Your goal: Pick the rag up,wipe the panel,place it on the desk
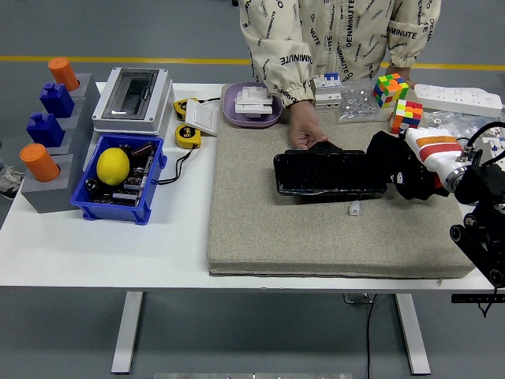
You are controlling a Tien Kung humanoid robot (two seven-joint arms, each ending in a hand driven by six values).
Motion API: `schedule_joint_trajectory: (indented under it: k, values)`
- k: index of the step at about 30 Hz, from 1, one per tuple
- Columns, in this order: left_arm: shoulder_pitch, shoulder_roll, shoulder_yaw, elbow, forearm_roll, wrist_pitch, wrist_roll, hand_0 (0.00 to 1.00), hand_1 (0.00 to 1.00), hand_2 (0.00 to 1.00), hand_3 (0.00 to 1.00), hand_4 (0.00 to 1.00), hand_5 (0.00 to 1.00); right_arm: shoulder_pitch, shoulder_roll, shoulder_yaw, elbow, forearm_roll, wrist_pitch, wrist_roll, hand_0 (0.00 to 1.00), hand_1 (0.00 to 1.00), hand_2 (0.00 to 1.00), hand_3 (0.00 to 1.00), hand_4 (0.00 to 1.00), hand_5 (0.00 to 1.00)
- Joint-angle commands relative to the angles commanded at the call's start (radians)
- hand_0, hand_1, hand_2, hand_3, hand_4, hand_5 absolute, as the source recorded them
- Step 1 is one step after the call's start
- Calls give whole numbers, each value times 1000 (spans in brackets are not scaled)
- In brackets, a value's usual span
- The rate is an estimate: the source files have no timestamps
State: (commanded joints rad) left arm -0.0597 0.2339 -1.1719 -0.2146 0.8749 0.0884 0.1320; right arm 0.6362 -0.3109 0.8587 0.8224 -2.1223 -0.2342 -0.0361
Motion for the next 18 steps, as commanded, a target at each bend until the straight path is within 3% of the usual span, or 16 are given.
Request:
schedule_joint_trajectory:
  k: [18]
  values:
    - [-1, 1, 5, -1, -2, 0, 0, 650, 662, 696, 580, 680, 450, 26, 63, -44, 8, 10, 10, -39, 386, 415, 474, 501, 971, 181]
